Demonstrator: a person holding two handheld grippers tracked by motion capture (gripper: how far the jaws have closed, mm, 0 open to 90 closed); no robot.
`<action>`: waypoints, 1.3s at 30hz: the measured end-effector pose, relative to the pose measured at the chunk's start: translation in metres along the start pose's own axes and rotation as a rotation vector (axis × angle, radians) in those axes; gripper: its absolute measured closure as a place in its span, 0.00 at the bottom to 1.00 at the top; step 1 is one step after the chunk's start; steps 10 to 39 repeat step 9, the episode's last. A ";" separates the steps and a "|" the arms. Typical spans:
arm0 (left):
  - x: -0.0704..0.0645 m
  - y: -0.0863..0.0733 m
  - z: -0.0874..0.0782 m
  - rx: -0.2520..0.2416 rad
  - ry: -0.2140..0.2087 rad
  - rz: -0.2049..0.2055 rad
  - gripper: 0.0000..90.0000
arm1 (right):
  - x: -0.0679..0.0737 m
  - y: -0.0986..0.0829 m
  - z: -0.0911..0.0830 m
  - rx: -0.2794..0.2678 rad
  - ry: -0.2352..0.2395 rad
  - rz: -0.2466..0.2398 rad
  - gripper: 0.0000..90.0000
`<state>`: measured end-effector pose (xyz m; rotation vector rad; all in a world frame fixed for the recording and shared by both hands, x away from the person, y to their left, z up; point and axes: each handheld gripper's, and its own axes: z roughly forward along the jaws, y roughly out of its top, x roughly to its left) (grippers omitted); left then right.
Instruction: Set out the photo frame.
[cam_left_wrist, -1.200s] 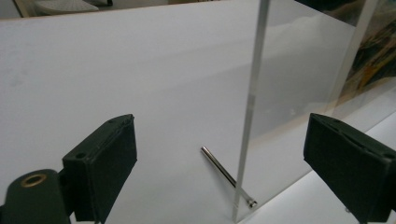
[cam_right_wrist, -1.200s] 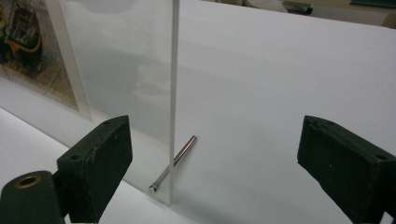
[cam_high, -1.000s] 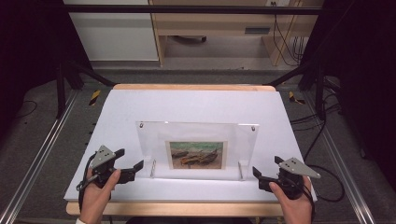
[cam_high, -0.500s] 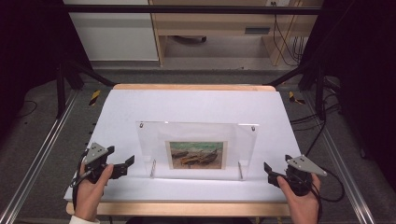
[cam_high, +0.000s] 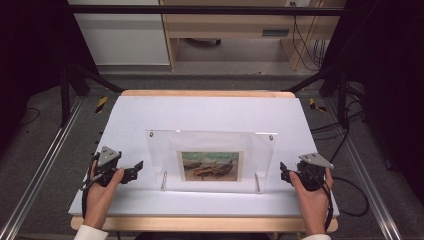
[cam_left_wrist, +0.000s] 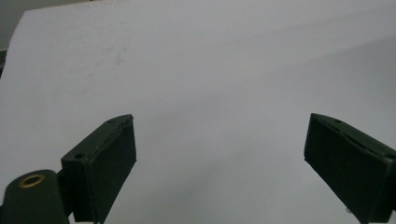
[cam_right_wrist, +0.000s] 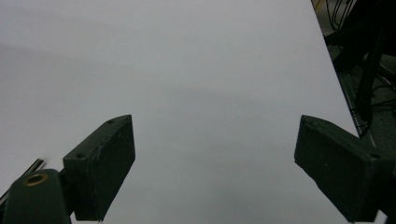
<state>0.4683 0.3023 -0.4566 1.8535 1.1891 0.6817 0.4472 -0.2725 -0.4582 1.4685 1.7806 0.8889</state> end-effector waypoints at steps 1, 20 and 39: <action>0.003 0.000 0.003 0.000 0.015 0.002 0.09 | 0.001 0.002 0.006 0.009 -0.007 -0.008 0.16; 0.008 -0.002 0.002 -0.003 0.035 0.029 0.09 | 0.011 0.001 0.009 -0.009 -0.044 -0.101 0.23; 0.008 -0.002 0.002 -0.003 0.035 0.029 0.09 | 0.011 0.001 0.009 -0.009 -0.044 -0.101 0.23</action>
